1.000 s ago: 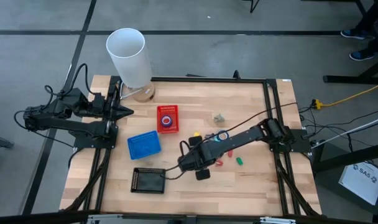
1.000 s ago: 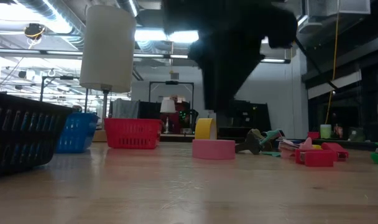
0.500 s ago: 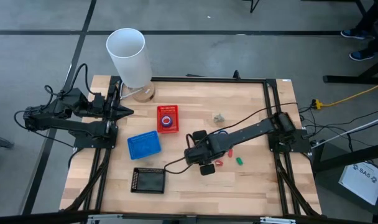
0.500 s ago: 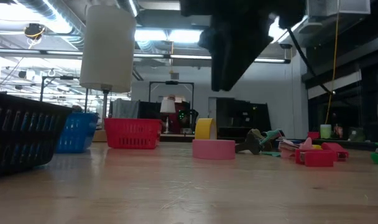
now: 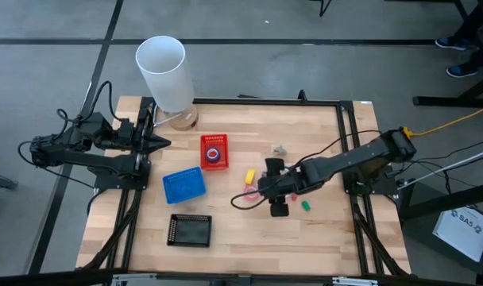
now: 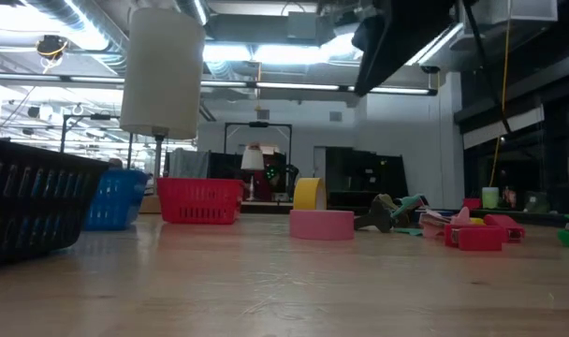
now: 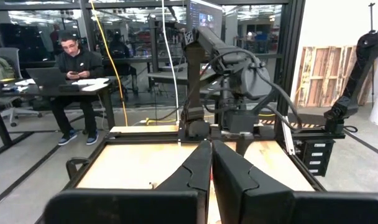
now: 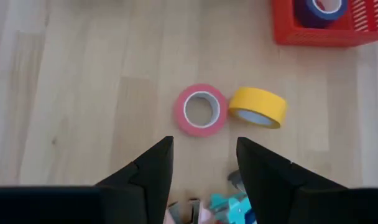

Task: Pick and place Stapler, Stapler remover, tape
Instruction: Put the pink tape into the red basket

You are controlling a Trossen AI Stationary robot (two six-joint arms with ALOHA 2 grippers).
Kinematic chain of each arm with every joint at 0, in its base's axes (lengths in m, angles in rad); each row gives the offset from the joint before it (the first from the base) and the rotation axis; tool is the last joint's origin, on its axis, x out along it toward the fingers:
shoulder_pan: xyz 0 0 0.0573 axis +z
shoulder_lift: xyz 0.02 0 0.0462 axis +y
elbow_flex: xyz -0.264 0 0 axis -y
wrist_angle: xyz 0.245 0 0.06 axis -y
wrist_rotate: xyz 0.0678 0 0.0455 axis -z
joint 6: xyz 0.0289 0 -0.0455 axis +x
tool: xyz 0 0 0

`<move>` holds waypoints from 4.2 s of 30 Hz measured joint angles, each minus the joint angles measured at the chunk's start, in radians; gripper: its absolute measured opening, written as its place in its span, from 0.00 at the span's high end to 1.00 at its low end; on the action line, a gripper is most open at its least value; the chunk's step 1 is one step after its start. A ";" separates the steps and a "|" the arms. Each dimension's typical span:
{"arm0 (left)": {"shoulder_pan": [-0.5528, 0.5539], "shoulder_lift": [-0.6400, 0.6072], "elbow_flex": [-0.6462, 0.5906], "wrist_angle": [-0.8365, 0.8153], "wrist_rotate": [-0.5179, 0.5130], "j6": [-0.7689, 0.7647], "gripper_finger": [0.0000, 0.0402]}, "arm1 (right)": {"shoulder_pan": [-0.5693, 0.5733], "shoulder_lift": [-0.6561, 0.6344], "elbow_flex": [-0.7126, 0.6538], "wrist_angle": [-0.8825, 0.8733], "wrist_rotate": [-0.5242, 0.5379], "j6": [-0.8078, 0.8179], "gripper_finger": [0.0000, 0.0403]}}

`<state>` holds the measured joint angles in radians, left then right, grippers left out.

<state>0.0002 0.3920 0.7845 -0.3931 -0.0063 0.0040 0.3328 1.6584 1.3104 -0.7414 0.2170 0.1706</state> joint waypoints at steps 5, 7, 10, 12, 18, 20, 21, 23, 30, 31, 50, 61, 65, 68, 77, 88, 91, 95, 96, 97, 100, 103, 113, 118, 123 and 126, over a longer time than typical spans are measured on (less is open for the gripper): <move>0.000 0.000 0.000 0.000 0.000 0.000 0.97 | 0.002 0.033 -0.026 0.106 -0.048 -0.018 0.56; 0.000 0.000 0.000 0.000 0.000 0.000 0.97 | 0.005 0.051 -0.028 0.140 -0.055 0.004 0.56; 0.000 0.000 0.000 0.000 0.000 0.000 0.98 | 0.006 0.062 -0.027 0.172 -0.053 0.023 0.56; 0.000 0.000 0.000 0.000 0.000 0.000 0.98 | 0.005 0.072 -0.027 0.190 -0.053 0.032 0.56; 0.000 -0.001 0.000 0.000 0.000 0.000 0.97 | -0.006 0.093 -0.026 0.228 -0.052 0.003 0.56; 0.000 0.000 0.000 0.000 0.000 0.000 0.97 | -0.006 0.102 -0.026 0.235 -0.054 -0.033 0.56; 0.000 0.000 0.000 0.000 0.000 0.000 0.97 | -0.006 0.102 -0.028 0.229 -0.062 -0.046 0.56; 0.000 0.000 0.000 0.000 0.000 0.000 0.98 | -0.009 0.112 -0.024 0.247 -0.076 -0.048 0.56; 0.000 -0.001 0.000 0.000 0.000 0.000 0.97 | -0.030 0.159 -0.025 0.268 -0.079 -0.044 0.56; 0.000 0.000 0.000 0.000 0.000 0.000 0.97 | -0.031 0.170 -0.024 0.278 -0.079 -0.044 0.56; 0.000 -0.002 0.000 -0.001 0.000 0.000 0.98 | -0.078 0.313 -0.026 0.259 -0.132 -0.069 0.56; 0.000 -0.002 0.000 0.000 0.000 0.000 0.97 | -0.088 0.328 -0.026 0.251 -0.132 -0.069 0.80; 0.000 -0.002 0.000 0.000 0.000 0.000 0.98 | -0.088 0.330 -0.026 0.251 -0.132 -0.057 0.90; 0.000 -0.002 0.000 0.000 0.000 0.000 0.98 | -0.089 0.330 -0.025 0.249 -0.133 -0.043 0.93; 0.000 -0.002 0.000 0.000 0.000 0.000 0.98 | -0.108 0.299 -0.026 0.256 -0.177 -0.029 0.93; 0.000 -0.002 0.000 -0.001 0.000 0.000 0.97 | -0.122 0.261 0.008 0.261 -0.240 -0.048 0.93; 0.000 -0.002 0.000 0.000 0.000 0.000 0.98 | -0.124 0.261 0.033 0.251 -0.245 -0.067 0.93; 0.000 -0.002 0.000 0.000 0.000 0.000 0.98 | -0.134 0.261 0.052 0.239 -0.248 -0.103 0.93; 0.000 -0.002 0.000 0.000 0.000 0.000 0.98 | -0.138 0.261 0.062 0.227 -0.253 -0.110 0.93; 0.000 -0.002 0.000 0.000 0.000 0.000 0.97 | -0.144 0.261 0.073 0.215 -0.268 -0.115 0.93; 0.000 -0.002 0.000 0.000 0.000 0.000 0.97 | -0.162 0.261 0.107 0.170 -0.295 -0.108 0.93; 0.000 -0.002 0.000 0.000 0.000 0.000 0.97 | -0.173 0.260 0.151 0.145 -0.281 -0.088 0.93; 0.000 -0.002 0.000 0.000 0.000 0.000 0.97 | -0.174 0.260 0.223 0.134 -0.257 -0.074 0.93; 0.000 -0.002 0.000 0.000 0.000 0.000 0.97 | -0.174 0.260 0.242 0.135 -0.255 -0.073 0.93; 0.000 -0.002 0.000 0.000 0.000 0.000 0.98 | -0.174 0.260 0.256 0.135 -0.255 -0.072 0.93; 0.000 -0.002 0.000 0.000 0.000 0.000 0.97 | -0.177 0.260 0.264 0.143 -0.255 -0.070 0.93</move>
<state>-0.0002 0.3901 0.7845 -0.3931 -0.0064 0.0036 0.1555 1.9182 1.5742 -0.5987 -0.0376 0.1008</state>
